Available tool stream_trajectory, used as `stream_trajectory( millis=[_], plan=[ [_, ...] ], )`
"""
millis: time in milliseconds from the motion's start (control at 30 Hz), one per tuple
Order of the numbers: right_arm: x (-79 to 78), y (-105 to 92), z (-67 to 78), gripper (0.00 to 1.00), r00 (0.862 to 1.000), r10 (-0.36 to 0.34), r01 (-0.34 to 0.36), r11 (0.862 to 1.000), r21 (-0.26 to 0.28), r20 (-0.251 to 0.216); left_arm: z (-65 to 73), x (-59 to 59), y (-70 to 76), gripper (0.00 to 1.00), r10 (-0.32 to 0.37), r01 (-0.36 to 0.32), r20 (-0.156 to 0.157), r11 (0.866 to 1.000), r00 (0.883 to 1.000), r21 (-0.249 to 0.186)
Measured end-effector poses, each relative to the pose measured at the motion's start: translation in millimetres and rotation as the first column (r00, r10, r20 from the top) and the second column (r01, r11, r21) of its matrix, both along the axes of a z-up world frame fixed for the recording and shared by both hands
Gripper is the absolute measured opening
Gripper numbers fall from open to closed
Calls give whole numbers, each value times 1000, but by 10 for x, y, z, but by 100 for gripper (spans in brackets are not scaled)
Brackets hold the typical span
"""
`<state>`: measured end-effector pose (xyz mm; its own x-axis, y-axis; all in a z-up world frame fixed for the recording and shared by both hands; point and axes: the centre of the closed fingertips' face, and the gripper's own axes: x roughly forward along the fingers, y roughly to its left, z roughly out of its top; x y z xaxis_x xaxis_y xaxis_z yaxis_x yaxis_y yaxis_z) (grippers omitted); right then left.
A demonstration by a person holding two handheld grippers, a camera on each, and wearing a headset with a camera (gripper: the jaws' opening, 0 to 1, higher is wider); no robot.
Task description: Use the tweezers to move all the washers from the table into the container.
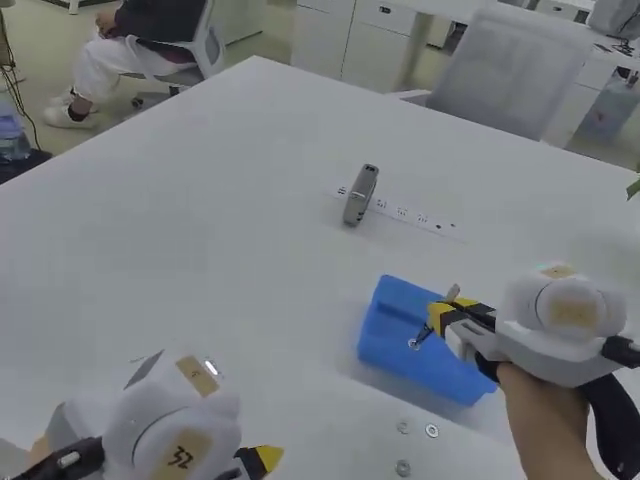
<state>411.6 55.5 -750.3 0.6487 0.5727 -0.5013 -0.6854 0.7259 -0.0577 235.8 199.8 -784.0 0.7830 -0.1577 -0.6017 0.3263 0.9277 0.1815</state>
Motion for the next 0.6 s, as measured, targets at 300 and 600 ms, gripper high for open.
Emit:
stream_trajectory(
  millis=[300,600],
  plan=[
    [43,29,-290,0,997,-33,34,999,7,-65,-12,26,82,87,37,-37,8,999,999,36],
    [0,67,-398,0,997,-16,16,1000,-1,-80,-17,29,97,90,47,-47,6,998,999,37]
  ],
)
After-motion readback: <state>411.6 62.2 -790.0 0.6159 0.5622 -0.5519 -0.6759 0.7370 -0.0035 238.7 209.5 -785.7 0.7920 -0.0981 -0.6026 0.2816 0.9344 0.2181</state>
